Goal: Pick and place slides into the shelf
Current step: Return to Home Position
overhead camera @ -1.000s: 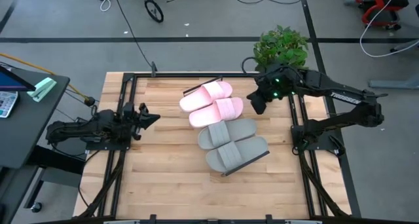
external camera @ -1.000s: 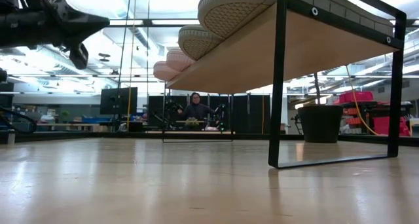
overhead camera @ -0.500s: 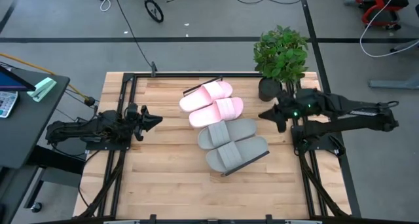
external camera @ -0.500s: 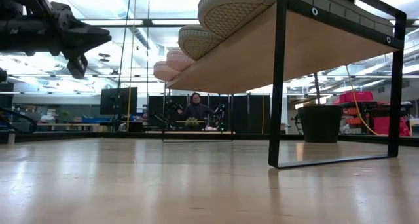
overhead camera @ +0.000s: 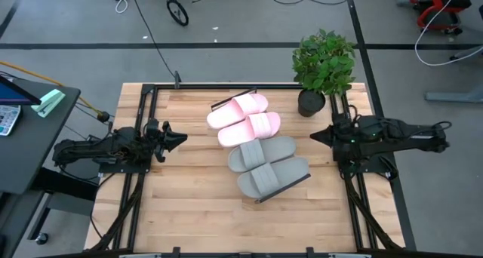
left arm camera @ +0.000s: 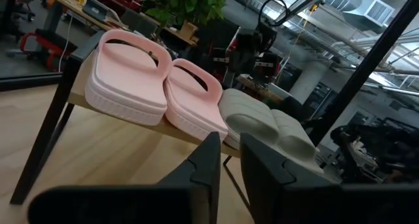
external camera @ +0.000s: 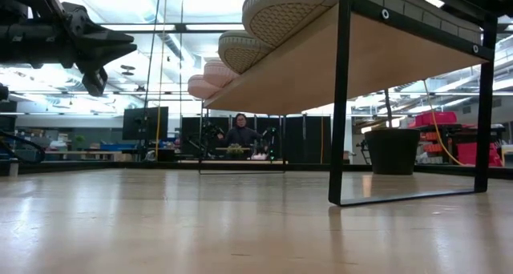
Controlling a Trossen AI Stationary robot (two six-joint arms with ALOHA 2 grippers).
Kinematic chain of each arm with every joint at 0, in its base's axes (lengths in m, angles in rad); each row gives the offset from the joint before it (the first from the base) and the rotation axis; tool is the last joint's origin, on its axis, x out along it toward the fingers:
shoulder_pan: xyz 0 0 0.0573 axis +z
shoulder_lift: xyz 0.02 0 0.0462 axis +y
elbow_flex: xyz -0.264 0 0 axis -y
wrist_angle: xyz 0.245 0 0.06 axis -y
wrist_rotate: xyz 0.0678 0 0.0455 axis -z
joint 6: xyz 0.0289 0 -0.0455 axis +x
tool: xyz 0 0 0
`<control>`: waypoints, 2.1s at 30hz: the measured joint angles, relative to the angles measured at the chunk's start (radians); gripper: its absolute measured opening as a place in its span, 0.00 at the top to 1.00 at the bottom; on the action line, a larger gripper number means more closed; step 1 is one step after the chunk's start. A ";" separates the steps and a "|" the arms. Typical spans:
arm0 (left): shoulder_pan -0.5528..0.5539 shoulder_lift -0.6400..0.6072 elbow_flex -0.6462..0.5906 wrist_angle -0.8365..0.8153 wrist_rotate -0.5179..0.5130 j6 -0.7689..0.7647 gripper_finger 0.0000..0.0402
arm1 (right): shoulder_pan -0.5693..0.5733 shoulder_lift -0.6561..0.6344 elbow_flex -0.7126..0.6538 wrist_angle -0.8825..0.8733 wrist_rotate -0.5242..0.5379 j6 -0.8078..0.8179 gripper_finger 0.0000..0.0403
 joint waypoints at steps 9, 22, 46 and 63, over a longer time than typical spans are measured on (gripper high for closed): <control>0.000 0.000 0.000 0.000 0.000 0.000 0.87 | 0.000 -0.269 -0.133 0.076 -0.016 -0.055 1.00; 0.000 0.000 0.000 0.000 0.000 0.000 0.84 | 0.000 -0.325 -0.382 0.496 -0.086 -0.089 1.00; 0.000 0.000 0.000 0.000 0.000 0.000 0.84 | -0.001 -0.325 -0.508 0.543 -0.080 -0.403 1.00; 0.000 0.000 0.000 0.000 0.000 0.000 0.85 | 0.000 -0.309 -0.508 0.537 -0.089 -0.525 0.94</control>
